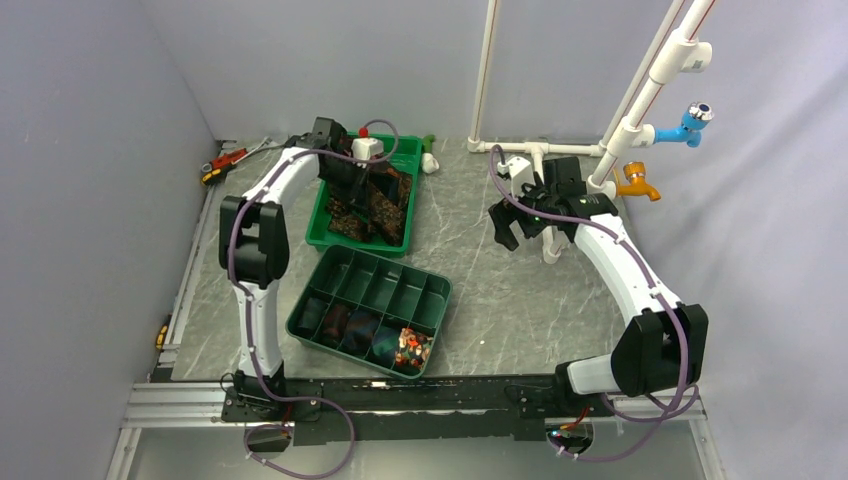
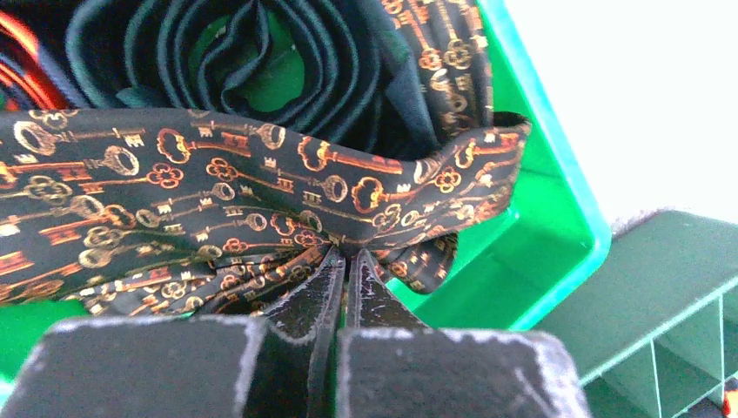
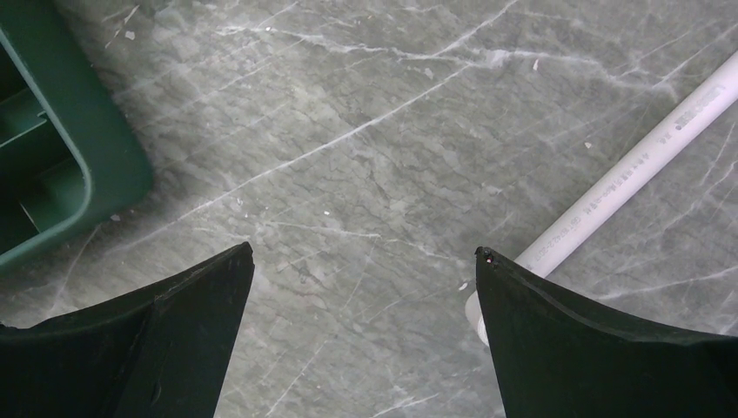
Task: Roll the ties
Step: Pick up the tie from the bin, then move the storage box to the corner of the board.
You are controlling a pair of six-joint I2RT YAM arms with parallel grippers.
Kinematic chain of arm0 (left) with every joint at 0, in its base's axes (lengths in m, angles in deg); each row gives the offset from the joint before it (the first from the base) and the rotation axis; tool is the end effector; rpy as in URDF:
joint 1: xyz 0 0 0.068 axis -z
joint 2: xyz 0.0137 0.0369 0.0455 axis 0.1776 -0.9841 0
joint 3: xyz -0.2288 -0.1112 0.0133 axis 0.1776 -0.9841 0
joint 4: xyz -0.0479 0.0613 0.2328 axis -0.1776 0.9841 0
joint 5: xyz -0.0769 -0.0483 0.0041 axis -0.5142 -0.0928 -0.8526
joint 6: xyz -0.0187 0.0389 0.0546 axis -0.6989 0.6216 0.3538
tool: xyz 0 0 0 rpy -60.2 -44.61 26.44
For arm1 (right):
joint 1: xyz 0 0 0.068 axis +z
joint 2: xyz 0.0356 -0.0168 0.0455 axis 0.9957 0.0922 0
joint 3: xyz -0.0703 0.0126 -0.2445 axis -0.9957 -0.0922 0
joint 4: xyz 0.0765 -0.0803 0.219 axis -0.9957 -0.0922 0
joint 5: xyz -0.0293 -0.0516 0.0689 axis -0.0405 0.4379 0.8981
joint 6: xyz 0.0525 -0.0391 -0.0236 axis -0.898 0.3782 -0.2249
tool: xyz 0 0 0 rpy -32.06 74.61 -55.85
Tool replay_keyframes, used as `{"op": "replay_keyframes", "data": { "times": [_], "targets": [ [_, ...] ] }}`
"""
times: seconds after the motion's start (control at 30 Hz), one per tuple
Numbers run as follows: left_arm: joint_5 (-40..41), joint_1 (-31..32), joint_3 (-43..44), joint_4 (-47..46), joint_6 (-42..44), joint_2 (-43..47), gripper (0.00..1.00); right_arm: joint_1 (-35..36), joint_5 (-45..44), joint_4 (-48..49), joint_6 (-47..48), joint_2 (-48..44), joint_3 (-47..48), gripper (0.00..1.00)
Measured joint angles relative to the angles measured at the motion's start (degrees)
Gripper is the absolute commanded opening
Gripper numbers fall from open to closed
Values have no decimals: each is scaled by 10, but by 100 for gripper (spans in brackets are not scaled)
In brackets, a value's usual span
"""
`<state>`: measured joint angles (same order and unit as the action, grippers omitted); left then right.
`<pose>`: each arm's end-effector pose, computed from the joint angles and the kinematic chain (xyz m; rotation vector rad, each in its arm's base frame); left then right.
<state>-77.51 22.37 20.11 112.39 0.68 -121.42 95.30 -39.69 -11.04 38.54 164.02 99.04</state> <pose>0.4300 -0.1215 0.1939 0.8219 2.4810 -0.6734 0.2799 0.0715 0.2701 -0.8558 2.2405 0.3073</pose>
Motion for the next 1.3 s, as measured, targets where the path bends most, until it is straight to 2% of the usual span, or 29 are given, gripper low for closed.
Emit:
{"op": "replay_keyframes", "data": {
  "times": [0.1, 0.23, 0.37, 0.5, 0.77, 1.23, 1.27, 1.3],
  "targets": [
    [-9, 0, 0, 3, -1, 32, 0, 0, 2, 0, 0, 0, 6, 100],
    [-37, -2, -7, -2, -4, 121, 0, 0, 8, 0, -1, 1, 12, 100],
    [-89, -4, -7, -18, -17, 217, 0, 5, 26, 5, -5, 1, 17, 100],
    [-150, -3, -1, -48, -54, 267, 0, 33, 45, 29, -15, 1, 22, 100],
    [-240, 1, 45, -128, -170, 275, 0, 142, 50, 145, -52, 32, 65, 100],
    [-325, 41, 111, -189, -265, 276, 0, 216, 44, 316, -115, 42, 104, 100],
    [-329, 45, 112, -190, -266, 276, 0, 222, 42, 322, -116, 43, 111, 98],
    [-333, 50, 113, -190, -266, 276, 0, 226, 37, 330, -117, 43, 120, 93]
  ]
}}
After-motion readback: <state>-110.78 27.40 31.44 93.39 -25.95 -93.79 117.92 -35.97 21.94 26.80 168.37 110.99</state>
